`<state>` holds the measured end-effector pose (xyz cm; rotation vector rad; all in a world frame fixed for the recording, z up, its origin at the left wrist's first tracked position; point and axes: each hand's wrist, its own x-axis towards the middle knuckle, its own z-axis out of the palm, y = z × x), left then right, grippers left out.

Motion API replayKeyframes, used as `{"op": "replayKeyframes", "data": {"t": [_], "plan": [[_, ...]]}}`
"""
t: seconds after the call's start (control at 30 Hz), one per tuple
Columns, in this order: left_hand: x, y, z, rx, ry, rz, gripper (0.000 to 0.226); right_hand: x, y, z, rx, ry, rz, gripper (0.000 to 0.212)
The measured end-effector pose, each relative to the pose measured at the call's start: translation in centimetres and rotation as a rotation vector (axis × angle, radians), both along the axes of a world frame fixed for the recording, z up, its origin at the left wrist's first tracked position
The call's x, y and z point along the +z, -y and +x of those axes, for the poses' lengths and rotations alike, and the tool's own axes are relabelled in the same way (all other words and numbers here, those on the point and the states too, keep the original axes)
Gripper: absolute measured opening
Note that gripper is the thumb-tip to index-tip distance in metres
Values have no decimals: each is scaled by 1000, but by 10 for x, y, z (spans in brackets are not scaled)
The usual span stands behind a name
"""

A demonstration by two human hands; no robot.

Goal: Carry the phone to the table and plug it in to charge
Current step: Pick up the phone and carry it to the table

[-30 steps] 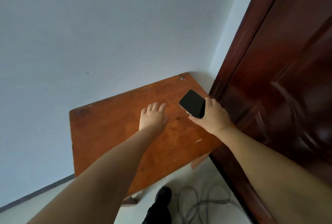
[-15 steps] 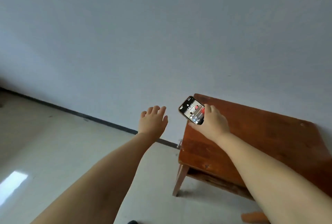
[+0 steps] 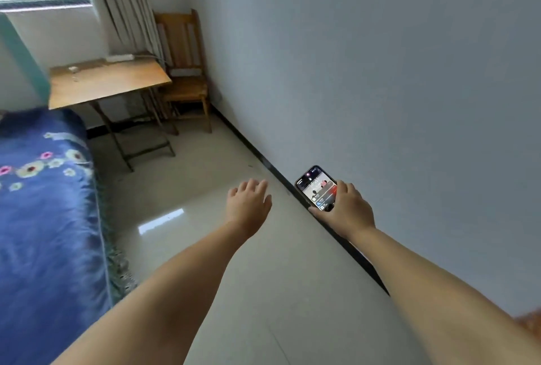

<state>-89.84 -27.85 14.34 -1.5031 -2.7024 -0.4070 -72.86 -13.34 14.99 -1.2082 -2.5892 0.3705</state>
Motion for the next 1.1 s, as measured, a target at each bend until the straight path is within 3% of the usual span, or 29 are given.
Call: {"op": "replayKeyframes", "data": {"t": [0.33, 0.77, 1.1], "plan": [[6, 59, -181, 293, -8, -7, 42, 1, 22, -235, 247, -59, -82, 77], [8, -18, -441, 567, -22, 8, 43, 11, -84, -539, 502, -29, -62, 70], [-2, -21, -657, 716, -26, -24, 46, -5, -93, -784, 646, -21, -69, 75]]}}
